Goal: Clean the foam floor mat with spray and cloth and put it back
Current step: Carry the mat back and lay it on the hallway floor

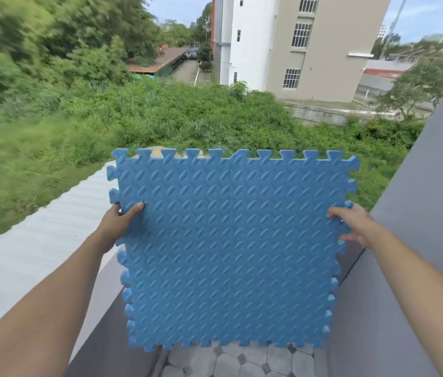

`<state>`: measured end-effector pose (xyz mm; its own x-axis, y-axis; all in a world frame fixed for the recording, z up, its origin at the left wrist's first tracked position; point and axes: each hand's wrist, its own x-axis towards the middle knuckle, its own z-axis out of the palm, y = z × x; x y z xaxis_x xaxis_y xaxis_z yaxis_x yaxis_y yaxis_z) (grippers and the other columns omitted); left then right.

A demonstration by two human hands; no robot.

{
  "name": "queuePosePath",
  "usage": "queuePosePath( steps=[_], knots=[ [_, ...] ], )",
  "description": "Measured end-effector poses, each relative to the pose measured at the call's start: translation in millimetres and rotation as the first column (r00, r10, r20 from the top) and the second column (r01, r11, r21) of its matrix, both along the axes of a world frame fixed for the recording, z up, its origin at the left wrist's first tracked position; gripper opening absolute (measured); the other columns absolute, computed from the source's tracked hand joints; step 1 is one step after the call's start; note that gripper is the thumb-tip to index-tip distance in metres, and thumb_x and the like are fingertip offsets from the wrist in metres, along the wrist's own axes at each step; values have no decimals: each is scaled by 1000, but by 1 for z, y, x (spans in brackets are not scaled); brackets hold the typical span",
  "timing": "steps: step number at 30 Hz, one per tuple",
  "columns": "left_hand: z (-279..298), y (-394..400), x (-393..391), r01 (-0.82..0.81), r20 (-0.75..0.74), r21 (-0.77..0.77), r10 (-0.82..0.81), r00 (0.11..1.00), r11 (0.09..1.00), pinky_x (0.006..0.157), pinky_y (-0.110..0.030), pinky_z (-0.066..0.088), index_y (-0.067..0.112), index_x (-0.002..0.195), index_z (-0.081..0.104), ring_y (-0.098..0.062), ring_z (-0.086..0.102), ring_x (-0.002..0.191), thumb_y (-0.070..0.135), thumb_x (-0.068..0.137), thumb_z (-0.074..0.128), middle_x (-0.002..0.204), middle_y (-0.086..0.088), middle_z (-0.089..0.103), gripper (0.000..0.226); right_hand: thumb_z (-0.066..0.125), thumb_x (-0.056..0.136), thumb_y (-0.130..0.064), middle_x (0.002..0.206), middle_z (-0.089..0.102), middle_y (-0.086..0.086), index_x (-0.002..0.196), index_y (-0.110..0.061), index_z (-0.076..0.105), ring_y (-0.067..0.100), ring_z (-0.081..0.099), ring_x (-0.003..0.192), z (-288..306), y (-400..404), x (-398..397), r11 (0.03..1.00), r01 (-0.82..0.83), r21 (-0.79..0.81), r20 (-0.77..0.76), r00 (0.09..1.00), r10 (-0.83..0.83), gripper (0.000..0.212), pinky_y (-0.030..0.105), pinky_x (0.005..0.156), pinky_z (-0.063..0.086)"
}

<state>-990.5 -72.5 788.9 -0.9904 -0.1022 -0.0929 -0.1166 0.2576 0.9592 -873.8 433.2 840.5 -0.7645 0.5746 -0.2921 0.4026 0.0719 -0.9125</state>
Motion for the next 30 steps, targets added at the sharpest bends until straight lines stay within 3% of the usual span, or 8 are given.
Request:
queuePosePath(
  steps=[8, 12, 14, 18, 22, 24, 26, 30],
  knots=[
    [16, -79, 123, -384, -51, -92, 381, 923, 919, 75, -35, 48, 14, 109, 56, -22, 61, 91, 48, 85, 65, 109, -4, 63, 43, 64, 80, -5, 80, 60, 7, 82, -17, 59, 22, 58, 68, 6, -78, -61, 912, -407, 59, 78, 912, 402, 13, 31, 50, 54],
    [10, -114, 213, -565, -47, -145, 565, 824, 812, 67, -30, 44, 15, 107, 56, -20, 59, 82, 50, 85, 64, 101, -4, 61, 41, 64, 80, -8, 82, 57, 8, 90, -14, 57, 24, 58, 68, -1, -143, -90, 795, -604, 47, 135, 793, 594, 14, 39, 64, 56],
    [3, -137, 270, -650, -15, -141, 655, 756, 747, 61, -29, 48, 16, 108, 61, -17, 64, 79, 55, 82, 65, 99, -4, 67, 47, 65, 79, -10, 82, 58, 8, 90, -15, 59, 23, 59, 68, -5, -186, -101, 693, -721, 27, 165, 687, 708, 13, 40, 64, 58],
    [-4, -160, 403, -834, 13, -158, 846, 533, 528, 60, -28, 50, 17, 109, 61, -12, 64, 74, 54, 83, 64, 96, -4, 68, 45, 66, 77, -12, 78, 60, 7, 89, -17, 61, 22, 58, 66, -11, -304, -97, 411, -910, 45, 167, 413, 896, 13, 36, 57, 56],
    [-5, -161, 540, -953, 24, -168, 968, 250, 250, 88, -44, 54, 22, 104, 64, -23, 68, 88, 54, 81, 67, 100, -5, 71, 39, 61, 84, -11, 74, 54, 5, 80, -17, 54, 21, 54, 62, -20, -425, -37, 121, -992, 47, 185, 128, 974, 9, 34, 62, 52],
    [-4, -153, 606, -979, 26, -181, 995, 93, 96, 92, -46, 52, 24, 105, 65, -24, 67, 94, 62, 72, 69, 105, -5, 71, 51, 61, 84, -12, 73, 52, 5, 82, -17, 54, 22, 53, 61, -31, -479, -1, -3, -999, 38, 196, 5, 981, 8, 36, 64, 53],
    [-3, -141, 664, -978, 42, -202, 998, -50, -40, 95, -42, 51, 23, 109, 64, -23, 65, 97, 67, 67, 69, 110, -5, 69, 61, 62, 82, -13, 74, 55, 6, 87, -16, 57, 22, 54, 61, -45, -530, 37, -116, -993, 21, 204, -109, 973, 8, 38, 67, 54],
    [0, -108, 752, -942, 86, -230, 960, -268, -242, 85, -33, 44, 18, 112, 59, -18, 56, 98, 43, 87, 65, 113, -4, 62, 37, 63, 82, -15, 78, 59, 8, 97, -13, 60, 24, 57, 64, -63, -616, 124, -352, -936, 3, 208, -344, 916, 15, 36, 63, 53]
  ],
)
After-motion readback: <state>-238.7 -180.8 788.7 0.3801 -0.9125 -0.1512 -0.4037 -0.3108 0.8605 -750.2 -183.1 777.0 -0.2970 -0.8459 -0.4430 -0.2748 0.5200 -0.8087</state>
